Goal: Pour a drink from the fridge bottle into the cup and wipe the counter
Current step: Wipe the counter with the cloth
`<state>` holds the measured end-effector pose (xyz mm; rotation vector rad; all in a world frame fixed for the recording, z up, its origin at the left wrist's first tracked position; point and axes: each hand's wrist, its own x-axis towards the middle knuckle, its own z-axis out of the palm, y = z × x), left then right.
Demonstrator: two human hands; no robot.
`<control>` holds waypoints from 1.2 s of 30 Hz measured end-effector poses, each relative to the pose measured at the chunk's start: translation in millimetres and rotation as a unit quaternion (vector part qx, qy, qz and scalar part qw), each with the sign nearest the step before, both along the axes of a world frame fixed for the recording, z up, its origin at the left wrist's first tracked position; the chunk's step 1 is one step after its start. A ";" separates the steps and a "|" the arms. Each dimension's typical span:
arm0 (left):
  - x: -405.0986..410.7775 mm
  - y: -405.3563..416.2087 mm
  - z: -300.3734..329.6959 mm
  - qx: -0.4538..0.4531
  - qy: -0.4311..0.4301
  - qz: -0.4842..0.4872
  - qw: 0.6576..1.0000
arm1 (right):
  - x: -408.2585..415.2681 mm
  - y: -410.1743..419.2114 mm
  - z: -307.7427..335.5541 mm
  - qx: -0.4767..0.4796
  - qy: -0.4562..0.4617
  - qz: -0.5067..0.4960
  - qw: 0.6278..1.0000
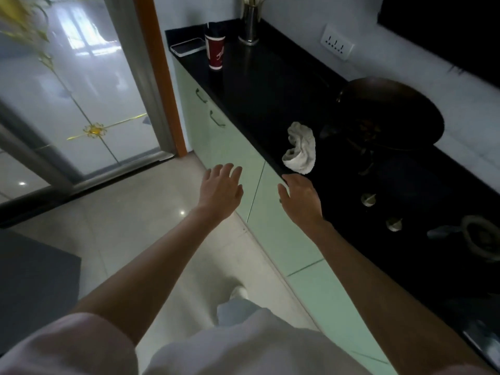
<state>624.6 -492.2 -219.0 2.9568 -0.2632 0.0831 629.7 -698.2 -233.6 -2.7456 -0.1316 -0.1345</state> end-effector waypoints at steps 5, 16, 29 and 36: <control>71.9 -0.8 8.3 -0.013 -0.004 0.002 1.000 | 77.4 -3.8 14.2 -0.017 0.011 0.006 1.000; 187.3 6.8 5.2 -0.007 0.002 -0.057 0.998 | 178.4 -18.2 -17.5 -0.016 0.046 -0.034 0.998; 292.2 16.9 -4.5 0.007 0.019 -0.191 0.981 | 246.8 -12.9 -36.4 -0.112 0.168 -0.193 0.960; 317.0 16.2 -16.2 -0.010 0.030 -0.233 0.972 | 245.0 -15.8 -39.7 -0.078 0.227 -0.281 0.929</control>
